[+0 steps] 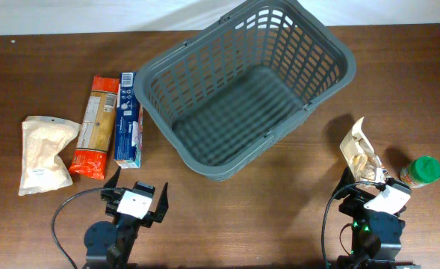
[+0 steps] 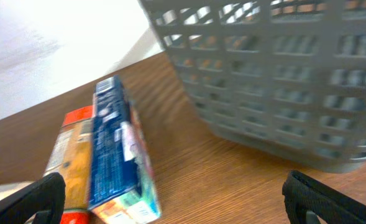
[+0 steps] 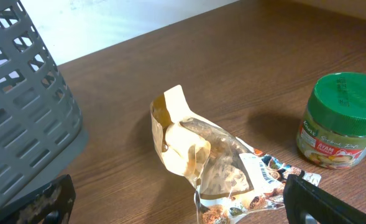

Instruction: Pack container

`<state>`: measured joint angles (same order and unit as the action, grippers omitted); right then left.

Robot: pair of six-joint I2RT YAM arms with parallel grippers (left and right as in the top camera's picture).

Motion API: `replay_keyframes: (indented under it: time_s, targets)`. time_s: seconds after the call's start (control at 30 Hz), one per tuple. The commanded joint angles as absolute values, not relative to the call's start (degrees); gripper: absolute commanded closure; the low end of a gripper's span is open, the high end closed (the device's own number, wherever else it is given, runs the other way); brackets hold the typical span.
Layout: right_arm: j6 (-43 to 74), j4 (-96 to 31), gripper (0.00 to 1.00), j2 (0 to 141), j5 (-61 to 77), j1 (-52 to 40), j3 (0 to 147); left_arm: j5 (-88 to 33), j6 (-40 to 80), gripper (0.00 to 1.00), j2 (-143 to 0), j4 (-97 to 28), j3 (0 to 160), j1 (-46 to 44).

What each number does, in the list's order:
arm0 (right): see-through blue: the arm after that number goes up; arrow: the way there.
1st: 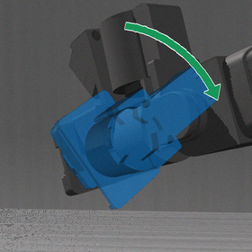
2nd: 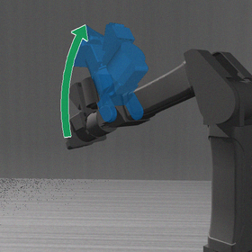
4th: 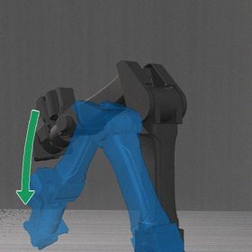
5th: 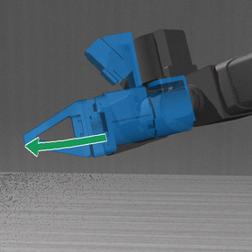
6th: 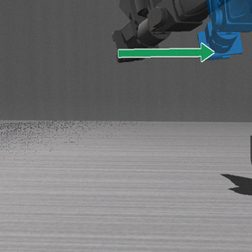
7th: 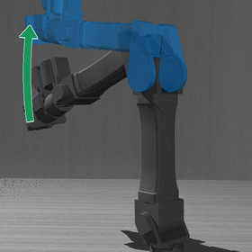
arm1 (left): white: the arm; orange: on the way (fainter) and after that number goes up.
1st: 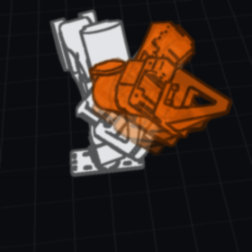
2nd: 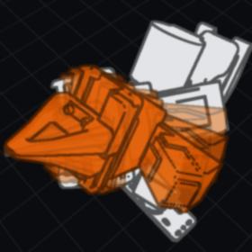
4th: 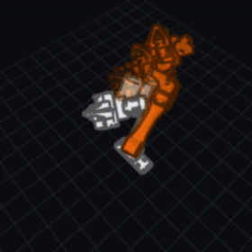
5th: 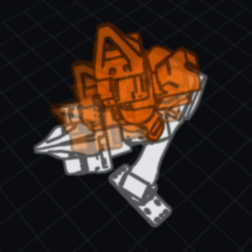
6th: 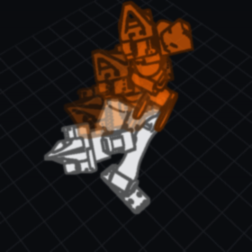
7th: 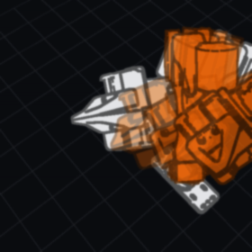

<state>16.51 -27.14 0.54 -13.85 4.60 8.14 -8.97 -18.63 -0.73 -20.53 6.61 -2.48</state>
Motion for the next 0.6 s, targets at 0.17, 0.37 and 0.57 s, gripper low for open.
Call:
replay_keyframes:
  time_s: [0.17, 0.37, 0.57]
  targets:
    - [17.02, -27.20, 0.01, 0.19, -13.72, 4.19, 7.73, -1.67, -18.90, 0.01, -0.30, -17.52, 6.35, -2.17]
    - [17.02, -27.20, 0.01, 0.19, -13.72, 4.19, 7.73, -1.65, -18.92, 0.01, -0.30, -17.12, 6.35, -2.17]
    - [17.02, -25.91, 0.01, 0.19, -13.72, 4.19, 7.70, -1.76, -18.87, 0.01, -0.30, -16.45, 6.35, -2.17]
